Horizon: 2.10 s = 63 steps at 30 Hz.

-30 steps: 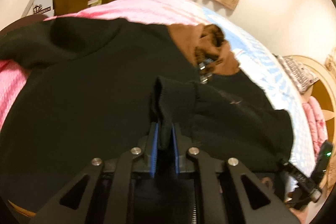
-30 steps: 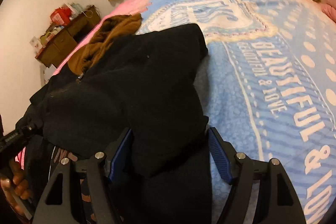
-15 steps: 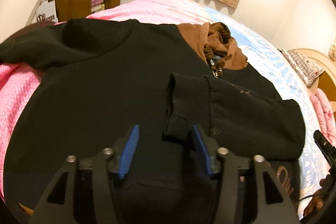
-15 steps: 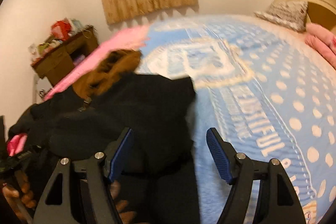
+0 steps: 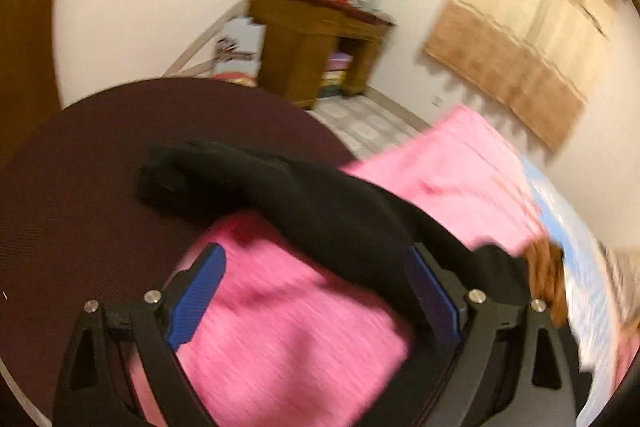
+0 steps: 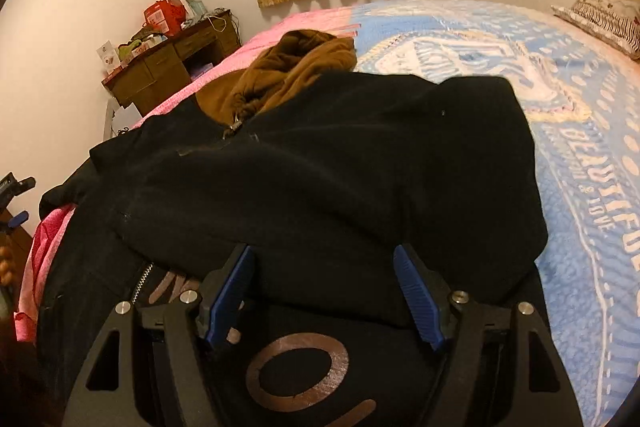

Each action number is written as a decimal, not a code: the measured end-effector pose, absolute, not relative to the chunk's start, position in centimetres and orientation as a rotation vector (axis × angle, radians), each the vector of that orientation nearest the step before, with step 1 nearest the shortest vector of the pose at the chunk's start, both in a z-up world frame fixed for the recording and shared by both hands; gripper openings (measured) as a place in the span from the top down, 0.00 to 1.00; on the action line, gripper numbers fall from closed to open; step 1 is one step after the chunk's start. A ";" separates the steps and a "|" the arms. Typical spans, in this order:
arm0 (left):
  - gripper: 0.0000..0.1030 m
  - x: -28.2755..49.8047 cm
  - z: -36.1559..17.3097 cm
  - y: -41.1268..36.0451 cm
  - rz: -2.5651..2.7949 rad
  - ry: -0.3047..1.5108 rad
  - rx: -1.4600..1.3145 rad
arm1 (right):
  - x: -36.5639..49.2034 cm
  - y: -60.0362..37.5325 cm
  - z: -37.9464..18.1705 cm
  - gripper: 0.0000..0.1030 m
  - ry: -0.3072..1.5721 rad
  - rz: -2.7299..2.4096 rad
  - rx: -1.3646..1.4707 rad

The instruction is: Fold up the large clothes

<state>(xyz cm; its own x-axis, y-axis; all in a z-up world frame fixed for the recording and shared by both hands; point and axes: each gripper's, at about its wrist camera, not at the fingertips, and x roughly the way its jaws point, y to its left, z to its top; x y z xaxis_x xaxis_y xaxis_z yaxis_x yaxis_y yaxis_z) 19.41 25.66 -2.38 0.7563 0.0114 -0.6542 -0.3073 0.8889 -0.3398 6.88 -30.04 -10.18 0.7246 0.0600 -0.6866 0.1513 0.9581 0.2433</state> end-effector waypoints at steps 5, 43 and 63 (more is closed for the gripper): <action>0.09 23.0 -4.4 31.6 0.250 0.723 -0.703 | 7.3 -29.9 -10.3 0.26 0.764 -0.049 0.284; 0.43 6.4 -6.1 -13.1 -0.449 0.753 0.237 | 6.1 -31.5 -10.4 0.23 0.708 0.021 0.392; 0.08 21.8 -7.8 2.0 -0.033 0.773 -0.130 | 12.2 -29.9 -8.8 0.23 0.810 0.288 0.757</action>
